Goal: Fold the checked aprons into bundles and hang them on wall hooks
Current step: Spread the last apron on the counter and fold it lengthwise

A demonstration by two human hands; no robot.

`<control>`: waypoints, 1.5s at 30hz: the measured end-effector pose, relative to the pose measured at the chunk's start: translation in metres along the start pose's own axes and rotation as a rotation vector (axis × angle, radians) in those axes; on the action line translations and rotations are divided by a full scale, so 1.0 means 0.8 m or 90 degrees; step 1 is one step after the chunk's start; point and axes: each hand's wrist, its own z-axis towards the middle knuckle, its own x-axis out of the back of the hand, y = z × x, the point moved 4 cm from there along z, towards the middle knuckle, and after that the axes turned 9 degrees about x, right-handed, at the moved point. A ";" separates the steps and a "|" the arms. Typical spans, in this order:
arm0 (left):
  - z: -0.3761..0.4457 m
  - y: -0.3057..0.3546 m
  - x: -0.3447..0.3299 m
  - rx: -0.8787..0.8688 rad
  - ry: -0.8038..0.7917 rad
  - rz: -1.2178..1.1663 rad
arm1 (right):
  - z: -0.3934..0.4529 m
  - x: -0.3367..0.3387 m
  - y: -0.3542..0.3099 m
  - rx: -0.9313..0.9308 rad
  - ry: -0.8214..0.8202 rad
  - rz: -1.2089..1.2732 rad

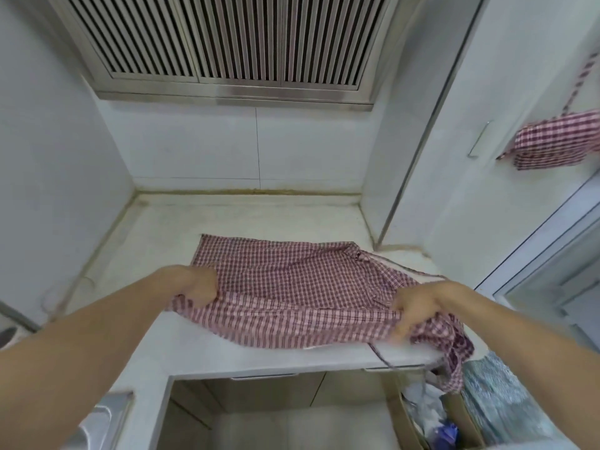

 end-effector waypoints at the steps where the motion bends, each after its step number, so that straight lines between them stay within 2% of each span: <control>1: -0.003 -0.001 -0.017 0.026 -0.056 0.048 | 0.003 -0.017 0.004 -0.028 -0.056 -0.040; 3: -0.005 -0.004 -0.039 0.049 -0.164 0.052 | 0.004 -0.040 0.015 -0.064 -0.159 -0.040; 6: -0.005 -0.010 -0.050 0.075 -0.271 -0.100 | -0.002 -0.045 0.026 -0.062 -0.237 0.055; 8: 0.004 -0.014 -0.047 0.078 -0.245 -0.165 | -0.007 -0.026 0.027 -0.066 -0.190 0.078; 10: 0.019 -0.018 -0.034 0.062 -0.150 -0.172 | -0.007 0.002 0.027 -0.066 -0.129 0.100; 12: 0.034 -0.020 -0.011 0.034 -0.016 -0.177 | 0.006 0.038 0.027 -0.037 -0.012 0.118; 13: 0.038 -0.020 0.002 0.031 0.069 -0.184 | 0.017 0.058 0.031 -0.029 0.083 0.113; 14: 0.042 -0.021 0.014 0.047 0.175 -0.196 | 0.030 0.077 0.035 -0.036 0.201 0.105; 16: 0.039 -0.022 0.027 0.102 0.405 -0.245 | 0.052 0.099 0.032 -0.076 0.514 0.040; 17: 0.034 -0.018 0.025 0.116 0.496 -0.283 | 0.061 0.095 0.024 -0.081 0.652 0.001; 18: 0.034 -0.013 0.016 0.118 0.543 -0.311 | 0.071 0.082 0.010 -0.050 0.737 -0.014; 19: 0.035 -0.006 0.001 0.117 0.545 -0.323 | 0.089 0.061 -0.005 0.002 0.748 -0.009; 22: 0.050 0.016 -0.068 0.133 0.394 -0.308 | 0.148 -0.025 -0.044 0.088 0.546 0.045; 23: 0.057 0.020 -0.096 0.138 0.316 -0.308 | 0.169 -0.053 -0.053 0.082 0.486 0.056; 25: 0.066 0.025 -0.145 0.129 0.174 -0.316 | 0.184 -0.093 -0.057 0.048 0.446 0.038; 27: 0.078 0.019 -0.190 0.167 0.042 -0.301 | 0.200 -0.116 -0.053 0.003 0.384 0.048; 30: 0.086 0.005 -0.220 0.211 0.012 -0.245 | 0.211 -0.128 -0.046 -0.029 0.300 0.091; 34: 0.088 -0.003 -0.212 0.232 0.006 -0.215 | 0.209 -0.116 -0.055 -0.042 0.201 0.020; 37: 0.111 -0.025 -0.202 0.264 -0.038 -0.202 | 0.206 -0.100 -0.062 -0.043 0.123 0.007; 38: 0.117 -0.030 -0.195 0.251 -0.045 -0.191 | 0.207 -0.093 -0.064 -0.027 0.121 0.002; 40: 0.119 -0.037 -0.174 0.221 -0.041 -0.191 | 0.204 -0.073 -0.069 0.022 0.213 0.040; 41: 0.116 -0.041 -0.158 0.219 -0.007 -0.175 | 0.204 -0.060 -0.070 0.037 0.287 0.060; 43: 0.116 -0.050 -0.125 0.221 0.125 -0.183 | 0.205 -0.033 -0.072 0.050 0.427 0.082; 45: 0.136 -0.060 -0.109 0.183 0.233 -0.267 | 0.219 -0.011 -0.075 0.081 0.509 0.054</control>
